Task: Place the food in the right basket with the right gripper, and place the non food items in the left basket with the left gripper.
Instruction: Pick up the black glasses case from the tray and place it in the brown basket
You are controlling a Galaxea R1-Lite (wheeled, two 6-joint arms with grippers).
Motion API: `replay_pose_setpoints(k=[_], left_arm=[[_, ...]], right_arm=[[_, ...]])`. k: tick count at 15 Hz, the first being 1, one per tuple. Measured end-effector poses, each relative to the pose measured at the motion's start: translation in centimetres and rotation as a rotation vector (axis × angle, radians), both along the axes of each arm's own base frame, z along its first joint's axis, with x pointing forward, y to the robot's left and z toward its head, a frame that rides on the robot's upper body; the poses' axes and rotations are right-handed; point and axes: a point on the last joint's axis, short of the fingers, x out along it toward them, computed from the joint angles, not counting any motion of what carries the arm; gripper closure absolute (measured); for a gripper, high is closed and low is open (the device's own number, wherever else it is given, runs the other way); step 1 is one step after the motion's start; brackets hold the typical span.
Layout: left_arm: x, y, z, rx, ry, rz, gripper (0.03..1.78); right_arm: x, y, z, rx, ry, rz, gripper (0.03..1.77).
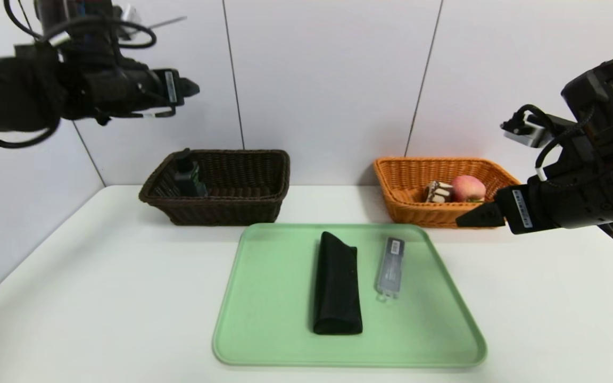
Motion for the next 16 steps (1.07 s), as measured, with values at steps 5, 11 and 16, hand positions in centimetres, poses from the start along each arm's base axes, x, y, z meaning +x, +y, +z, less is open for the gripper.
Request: replay_pose_setpoints(k=[5, 11, 16], left_arm=[[-11.7, -8.6, 2.8, -0.145, 0.377, -0.277, 0.20], [-14.7, -16.0, -2.2, 0.003, 0.705, -0.305, 0.15], [-14.5, -21.5, -5.4, 0.064, 0.767, -0.335, 0.14]], right_arm=[[0.4, 0.0, -0.4, 0.030, 0.023, -0.047, 0.09], [0.9, 0.2, -0.6, 0.032, 0.029, -0.117, 0.09], [1.0, 0.2, -0.9, 0.043, 0.042, -0.134, 0.09]])
